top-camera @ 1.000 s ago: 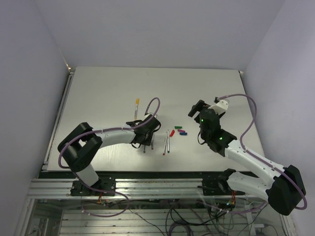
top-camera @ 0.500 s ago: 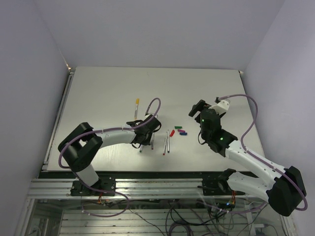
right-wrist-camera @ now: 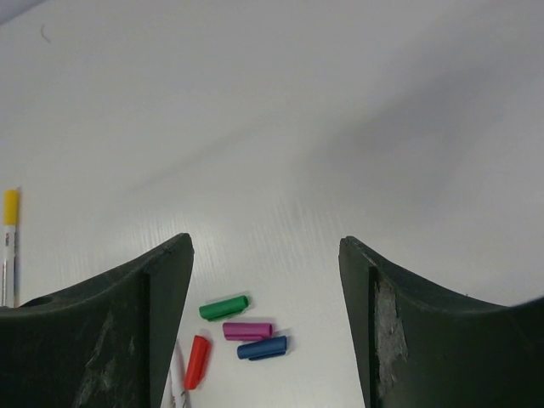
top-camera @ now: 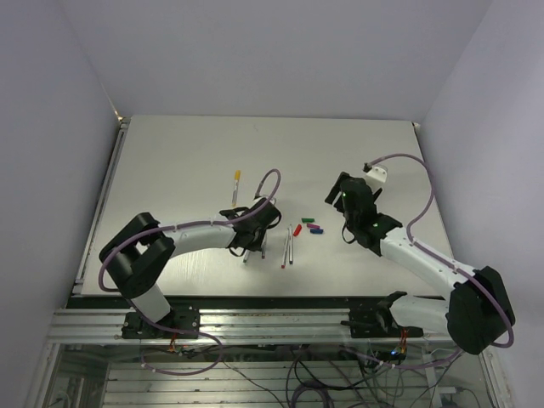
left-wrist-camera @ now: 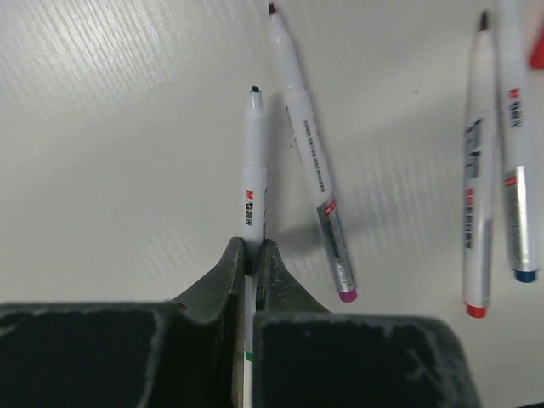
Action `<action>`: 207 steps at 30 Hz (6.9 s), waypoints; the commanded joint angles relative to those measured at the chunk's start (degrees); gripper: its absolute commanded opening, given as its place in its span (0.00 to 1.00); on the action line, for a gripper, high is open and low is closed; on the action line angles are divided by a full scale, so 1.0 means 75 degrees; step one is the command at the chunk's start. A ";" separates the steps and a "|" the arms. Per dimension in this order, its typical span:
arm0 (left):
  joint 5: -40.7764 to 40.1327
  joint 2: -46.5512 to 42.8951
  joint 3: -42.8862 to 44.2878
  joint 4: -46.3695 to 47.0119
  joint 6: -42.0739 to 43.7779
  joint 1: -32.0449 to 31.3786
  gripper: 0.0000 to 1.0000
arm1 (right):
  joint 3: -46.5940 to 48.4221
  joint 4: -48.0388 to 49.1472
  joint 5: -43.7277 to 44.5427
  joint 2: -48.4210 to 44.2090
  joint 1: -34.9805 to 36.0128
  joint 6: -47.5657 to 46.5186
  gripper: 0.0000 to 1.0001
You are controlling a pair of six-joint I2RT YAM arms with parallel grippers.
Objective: Insert the pens into the pen caps
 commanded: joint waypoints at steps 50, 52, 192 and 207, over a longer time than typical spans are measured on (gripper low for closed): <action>0.1170 -0.1654 -0.1344 0.2105 -0.0130 0.1726 0.07 | 0.1843 -0.2281 -0.2237 0.2934 0.0515 -0.3518 0.92; 0.1192 -0.1638 -0.1333 0.2113 -0.0125 0.1738 0.07 | 0.1800 -0.2260 -0.2365 0.2910 0.0546 -0.3534 0.92; 0.2503 -0.2046 -0.0580 0.6095 0.1169 0.0518 0.07 | -0.0528 0.5698 -0.3169 -0.0374 0.0140 -0.1647 0.00; 0.3551 -0.1956 -0.0957 0.7876 0.0417 0.0470 0.07 | -0.1086 0.8313 -0.4183 -0.0060 0.0147 -0.0906 0.00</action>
